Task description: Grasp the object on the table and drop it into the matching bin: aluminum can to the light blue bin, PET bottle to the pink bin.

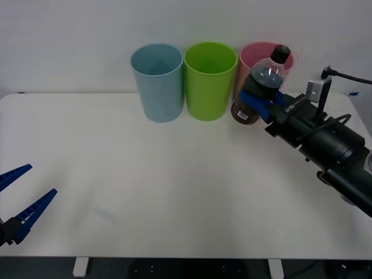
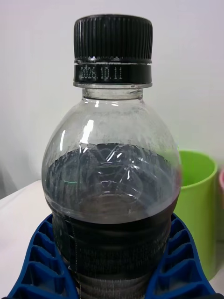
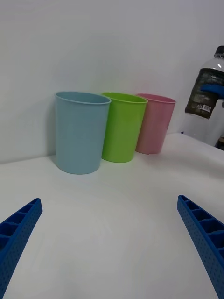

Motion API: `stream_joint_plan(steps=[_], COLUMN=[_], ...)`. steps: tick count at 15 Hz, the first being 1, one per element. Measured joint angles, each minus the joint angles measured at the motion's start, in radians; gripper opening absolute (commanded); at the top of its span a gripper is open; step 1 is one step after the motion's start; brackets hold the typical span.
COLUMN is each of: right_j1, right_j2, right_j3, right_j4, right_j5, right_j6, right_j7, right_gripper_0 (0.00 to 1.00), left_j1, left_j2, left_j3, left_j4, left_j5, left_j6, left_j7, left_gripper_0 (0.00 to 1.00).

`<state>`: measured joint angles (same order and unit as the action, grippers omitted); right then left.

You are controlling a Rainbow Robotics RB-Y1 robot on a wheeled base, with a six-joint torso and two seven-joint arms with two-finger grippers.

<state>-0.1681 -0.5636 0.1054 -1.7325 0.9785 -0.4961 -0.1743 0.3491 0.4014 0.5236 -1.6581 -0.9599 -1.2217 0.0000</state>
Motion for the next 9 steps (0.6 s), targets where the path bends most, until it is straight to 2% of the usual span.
stream_joint_plan(steps=[5, 9], right_j1=[-0.044, -0.102], right_j2=[-0.100, -0.161], right_j3=[-0.018, -0.018], right_j4=[-0.015, -0.011], right_j5=[-0.057, -0.069], right_j6=[0.015, 0.097], right_j7=[-0.029, -0.051], right_gripper_0=[0.00, 0.00], left_j1=[0.000, 0.000], left_j2=[0.000, 0.000], left_j3=[0.000, 0.000], left_j4=[0.000, 0.000], left_j5=[0.000, 0.000], left_j6=[0.000, 0.000], left_j7=[0.000, 0.000], left_gripper_0=[1.00, 1.00])
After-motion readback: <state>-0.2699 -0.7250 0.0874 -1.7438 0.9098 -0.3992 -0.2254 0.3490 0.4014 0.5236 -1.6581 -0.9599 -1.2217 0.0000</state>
